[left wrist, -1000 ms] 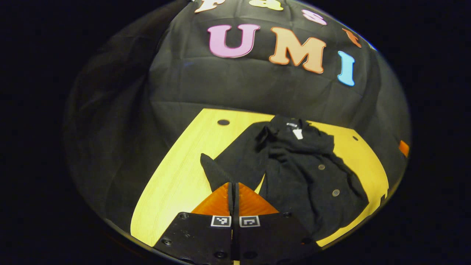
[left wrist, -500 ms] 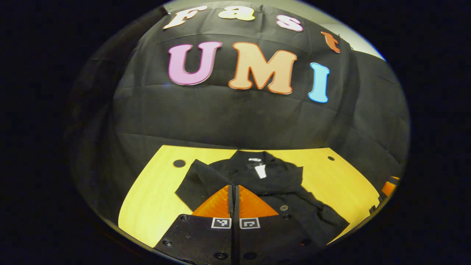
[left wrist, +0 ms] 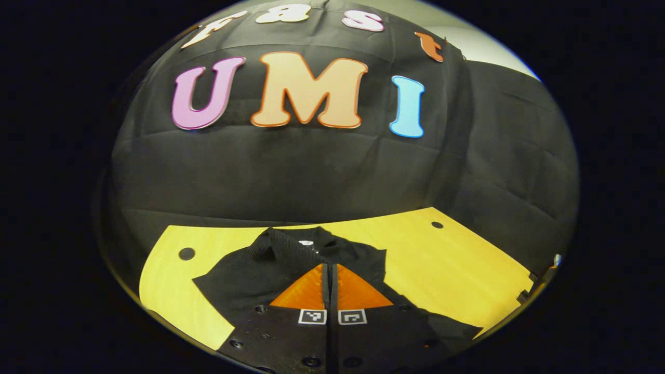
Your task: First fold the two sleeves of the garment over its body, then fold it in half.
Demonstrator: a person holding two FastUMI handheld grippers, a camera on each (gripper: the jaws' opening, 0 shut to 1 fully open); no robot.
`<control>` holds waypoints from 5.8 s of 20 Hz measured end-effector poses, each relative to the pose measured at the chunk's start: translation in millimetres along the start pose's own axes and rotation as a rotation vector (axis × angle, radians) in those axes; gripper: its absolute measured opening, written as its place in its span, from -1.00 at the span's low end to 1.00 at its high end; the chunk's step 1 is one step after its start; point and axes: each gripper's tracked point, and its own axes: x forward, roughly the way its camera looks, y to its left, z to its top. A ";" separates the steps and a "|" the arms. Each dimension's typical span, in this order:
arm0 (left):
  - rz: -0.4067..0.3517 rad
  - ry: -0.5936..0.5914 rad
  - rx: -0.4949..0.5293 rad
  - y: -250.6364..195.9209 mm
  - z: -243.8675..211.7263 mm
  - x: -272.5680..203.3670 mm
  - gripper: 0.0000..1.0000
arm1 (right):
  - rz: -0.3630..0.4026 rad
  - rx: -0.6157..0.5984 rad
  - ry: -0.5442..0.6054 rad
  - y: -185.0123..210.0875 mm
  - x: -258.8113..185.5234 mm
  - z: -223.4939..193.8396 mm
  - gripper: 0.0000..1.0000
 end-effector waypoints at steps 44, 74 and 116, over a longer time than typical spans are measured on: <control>0.459 -0.213 -0.004 57.9 -7.1 -197.8 0.84 | 0.327 -0.158 0.147 12.1 3.8 -75.5 0.99; 0.457 0.277 -0.010 56.4 -269.5 -247.4 0.89 | 0.330 -0.297 0.342 -0.6 54.9 -183.2 0.99; 0.361 0.196 -0.056 18.1 -215.6 -241.3 -1.00 | 0.344 -0.302 0.309 48.9 18.4 -155.4 -0.99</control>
